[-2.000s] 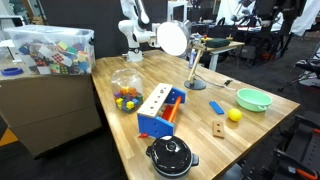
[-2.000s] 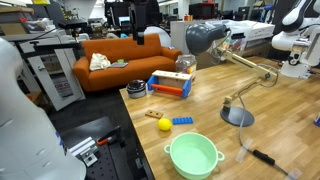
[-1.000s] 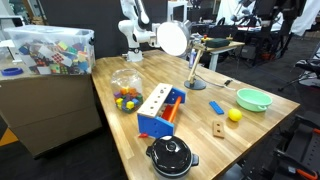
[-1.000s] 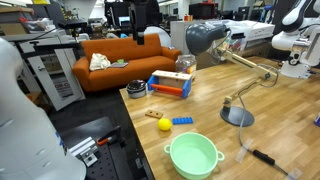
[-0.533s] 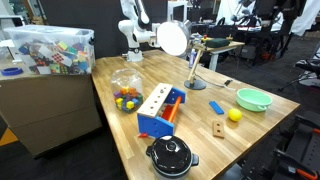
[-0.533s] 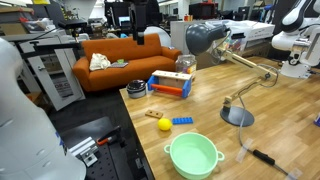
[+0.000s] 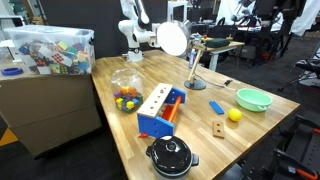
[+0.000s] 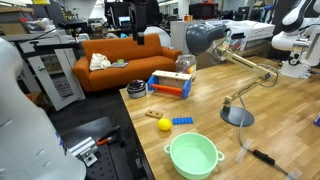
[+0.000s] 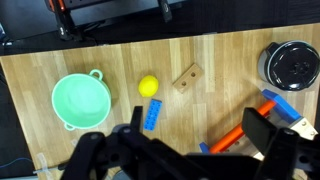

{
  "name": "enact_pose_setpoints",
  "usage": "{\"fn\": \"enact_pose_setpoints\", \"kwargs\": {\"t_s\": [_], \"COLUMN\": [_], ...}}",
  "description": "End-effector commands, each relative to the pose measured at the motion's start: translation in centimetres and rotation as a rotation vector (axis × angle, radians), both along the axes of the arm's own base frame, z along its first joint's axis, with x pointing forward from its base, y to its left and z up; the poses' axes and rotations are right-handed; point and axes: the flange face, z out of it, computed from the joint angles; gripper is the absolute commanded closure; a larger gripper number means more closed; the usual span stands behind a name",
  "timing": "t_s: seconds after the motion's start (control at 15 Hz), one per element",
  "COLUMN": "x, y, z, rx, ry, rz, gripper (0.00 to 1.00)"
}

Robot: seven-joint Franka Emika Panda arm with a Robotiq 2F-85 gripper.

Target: Put the wooden block on the tool box

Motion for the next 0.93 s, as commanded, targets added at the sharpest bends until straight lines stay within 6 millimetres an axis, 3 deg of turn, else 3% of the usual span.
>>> {"fn": "enact_pose_setpoints", "kwargs": {"t_s": [0.0, 0.4, 0.47, 0.87], "x": [0.9, 3.5, 2.5, 3.3], "y": [0.2, 1.0, 0.5, 0.9], "z": [-0.3, -2.1, -2.1, -2.3], "rx": [0.008, 0.018, 0.007, 0.009], "ry": [0.002, 0.006, 0.007, 0.007], "rz": [-0.006, -0.056, -0.023, -0.043], "gripper": [0.0, 0.0, 0.0, 0.0]}}
